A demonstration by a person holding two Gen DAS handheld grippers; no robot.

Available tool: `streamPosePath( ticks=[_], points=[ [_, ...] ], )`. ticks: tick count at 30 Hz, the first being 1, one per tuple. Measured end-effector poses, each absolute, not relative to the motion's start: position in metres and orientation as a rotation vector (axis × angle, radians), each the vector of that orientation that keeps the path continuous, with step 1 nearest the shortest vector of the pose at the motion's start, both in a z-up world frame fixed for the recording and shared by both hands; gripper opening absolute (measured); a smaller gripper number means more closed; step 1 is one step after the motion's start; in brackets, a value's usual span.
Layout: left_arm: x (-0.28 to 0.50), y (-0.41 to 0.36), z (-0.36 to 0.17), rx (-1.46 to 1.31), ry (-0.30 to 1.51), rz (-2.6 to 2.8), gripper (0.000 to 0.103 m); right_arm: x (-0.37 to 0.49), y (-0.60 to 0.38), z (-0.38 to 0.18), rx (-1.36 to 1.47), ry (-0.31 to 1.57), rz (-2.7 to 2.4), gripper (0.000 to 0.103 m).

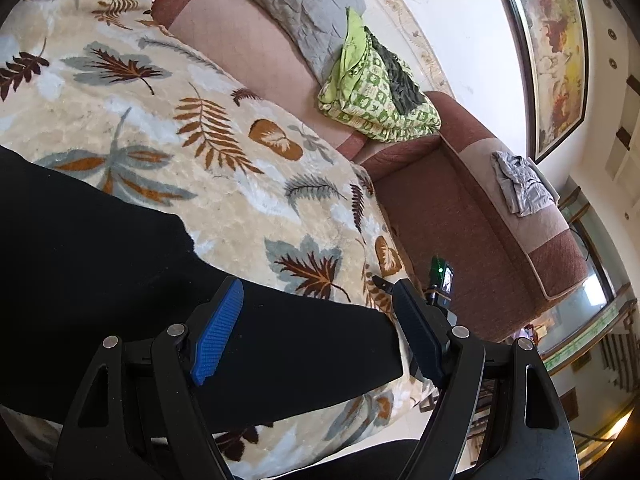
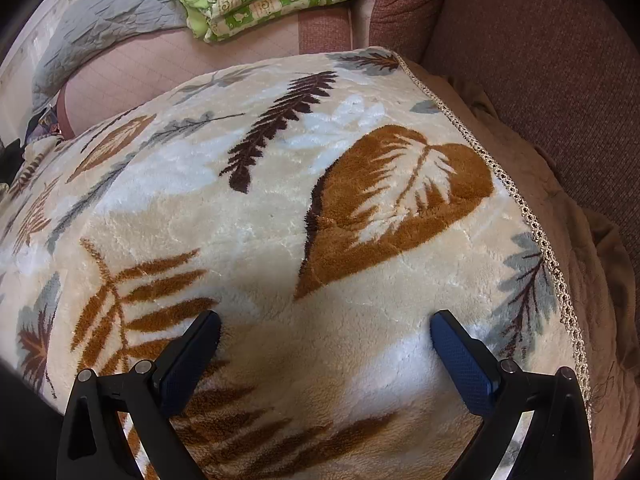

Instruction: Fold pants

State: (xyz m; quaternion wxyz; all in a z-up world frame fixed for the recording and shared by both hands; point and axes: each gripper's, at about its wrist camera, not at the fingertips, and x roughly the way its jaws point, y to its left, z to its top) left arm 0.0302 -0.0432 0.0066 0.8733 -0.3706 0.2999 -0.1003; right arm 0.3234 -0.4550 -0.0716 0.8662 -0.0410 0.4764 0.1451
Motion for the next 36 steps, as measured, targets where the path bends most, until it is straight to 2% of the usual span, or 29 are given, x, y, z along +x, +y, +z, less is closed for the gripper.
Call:
streamPosePath(
  ticks=[27, 36],
  points=[
    [0.026, -0.043, 0.009, -0.747, 0.635, -0.184, 0.078, 0.324, -0.455, -0.071, -0.085, 0.998, 0.305, 0.103],
    [0.016, -0.032, 0.006, -0.819, 0.625, -0.138, 0.078, 0.324, -0.456, -0.071, -0.085, 0.998, 0.306, 0.103]
  ],
)
